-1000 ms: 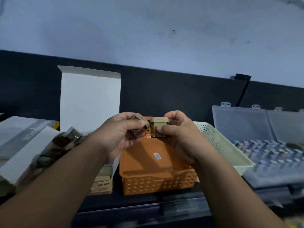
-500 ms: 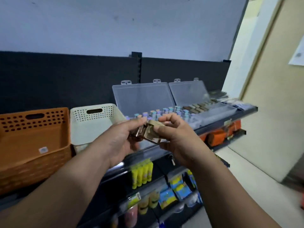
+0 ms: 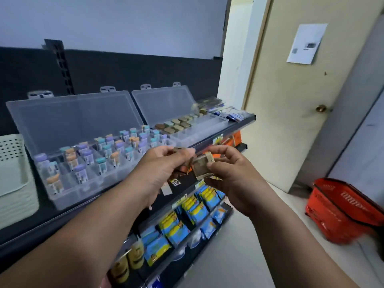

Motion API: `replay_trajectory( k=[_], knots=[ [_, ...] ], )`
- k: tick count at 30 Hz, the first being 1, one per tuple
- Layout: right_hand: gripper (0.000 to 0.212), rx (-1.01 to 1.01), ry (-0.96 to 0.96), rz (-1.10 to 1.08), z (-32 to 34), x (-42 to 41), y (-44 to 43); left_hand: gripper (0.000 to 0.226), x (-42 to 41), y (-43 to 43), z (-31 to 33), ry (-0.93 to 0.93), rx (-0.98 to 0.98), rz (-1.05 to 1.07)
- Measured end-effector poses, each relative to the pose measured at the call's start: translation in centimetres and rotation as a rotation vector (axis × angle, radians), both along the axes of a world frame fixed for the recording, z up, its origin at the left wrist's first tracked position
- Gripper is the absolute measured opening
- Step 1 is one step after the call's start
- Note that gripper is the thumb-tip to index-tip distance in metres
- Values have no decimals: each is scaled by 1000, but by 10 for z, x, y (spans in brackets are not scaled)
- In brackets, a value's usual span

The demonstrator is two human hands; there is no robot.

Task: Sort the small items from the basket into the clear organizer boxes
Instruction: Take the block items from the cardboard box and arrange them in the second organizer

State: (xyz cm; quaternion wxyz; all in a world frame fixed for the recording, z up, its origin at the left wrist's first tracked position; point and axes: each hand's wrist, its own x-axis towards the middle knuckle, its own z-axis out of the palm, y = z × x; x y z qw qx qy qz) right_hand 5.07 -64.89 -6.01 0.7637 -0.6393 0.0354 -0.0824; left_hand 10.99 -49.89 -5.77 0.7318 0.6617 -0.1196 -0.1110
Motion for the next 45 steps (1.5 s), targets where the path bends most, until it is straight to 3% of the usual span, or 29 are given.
replay_trajectory(
  k=[4, 7, 13, 23, 27, 35, 40, 45],
  knots=[
    [25, -32, 18, -54, -3, 28, -33, 22, 38, -34, -4, -103, 79, 27],
    [24, -137, 33, -119, 1, 63, -59, 43, 75, -61, -2, -175, 135, 50],
    [25, -329, -4, -214, 21, 142, -103, 52, 151, -98, 18, -283, 281, 135],
    [24, -543, -76, -278, 6, 251, -168, 34, 239, -143, 14, -285, 486, 248],
    [22, -641, -123, -201, 2, 305, -196, 24, 272, -163, 2, -316, 559, 335],
    [36, -983, -238, 68, -4, 415, -234, 36, 323, -207, -4, -201, 739, 463],
    [38, -1119, -254, 263, -18, 443, -235, 34, 334, -220, -11, -168, 946, 452],
    [49, -1238, -241, 340, -27, 457, -231, 32, 343, -229, -17, -142, 1015, 453]
  ],
)
